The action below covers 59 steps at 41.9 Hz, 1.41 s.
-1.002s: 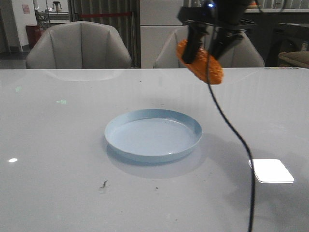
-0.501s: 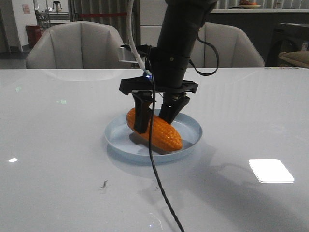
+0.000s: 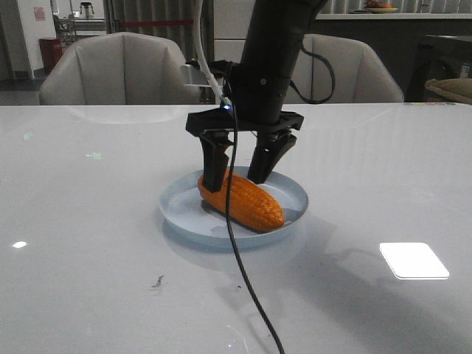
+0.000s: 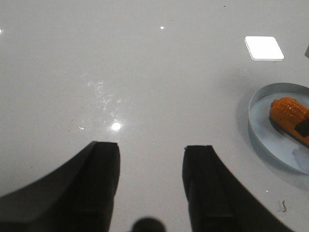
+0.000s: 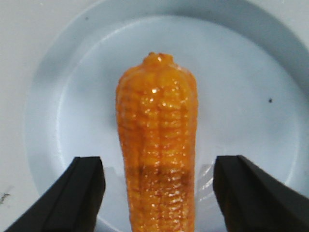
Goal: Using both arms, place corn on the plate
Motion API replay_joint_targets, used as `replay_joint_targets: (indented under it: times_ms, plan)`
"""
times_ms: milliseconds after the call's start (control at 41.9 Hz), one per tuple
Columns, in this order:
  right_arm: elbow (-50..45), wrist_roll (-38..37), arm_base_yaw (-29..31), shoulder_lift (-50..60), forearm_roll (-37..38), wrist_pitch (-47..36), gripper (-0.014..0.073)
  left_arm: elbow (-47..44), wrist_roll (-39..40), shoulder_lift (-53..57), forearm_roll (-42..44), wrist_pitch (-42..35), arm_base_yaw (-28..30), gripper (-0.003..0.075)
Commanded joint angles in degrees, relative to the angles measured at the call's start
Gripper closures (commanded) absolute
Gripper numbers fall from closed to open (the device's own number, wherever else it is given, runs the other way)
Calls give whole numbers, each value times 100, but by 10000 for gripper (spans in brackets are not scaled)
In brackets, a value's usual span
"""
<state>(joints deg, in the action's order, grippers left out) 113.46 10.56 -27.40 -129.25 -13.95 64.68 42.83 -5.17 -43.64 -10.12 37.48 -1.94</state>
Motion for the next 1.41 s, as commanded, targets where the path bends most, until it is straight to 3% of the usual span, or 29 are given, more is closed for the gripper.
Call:
replay_joint_targets:
  times_ms: [0, 286, 382, 525, 692, 811, 882, 1073, 1288, 1383]
  plan:
    - [528, -364, 178, 665, -159, -1, 13, 165, 53, 31, -103, -375, 16, 335]
    - [954, -439, 1050, 2436, -162, 864, 13, 165, 43, 20, -76, -550, 16, 335]
    - [686, -444, 1378, 3237, -2, 679, 13, 165, 43, 20, -76, -599, 16, 335]
    - [-586, -502, 1876, 4651, 99, -121, 13, 165, 43, 20, -76, -599, 16, 335]
    - [-3495, -563, 2211, 6653, 976, -1432, 13, 165, 43, 20, -76, -638, 16, 335]
    - [-5502, -1337, 2434, 8057, 1451, -2407, 13, 165, 43, 20, -76, -619, 16, 335]
    - [-6278, -1666, 2570, 8821, 1502, -2520, 13, 165, 43, 20, -76, -595, 16, 335]
    - [-7040, -1687, 2629, 10171, 1568, -1861, 13, 165, 43, 20, -76, -448, 16, 335]
    - [-7028, -1687, 2629, 10194, 1562, -1273, 13, 165, 43, 20, -76, -411, 16, 337]
    - [-7028, -1687, 2629, 10003, 1535, -1201, 13, 165, 43, 20, -76, -401, 16, 393]
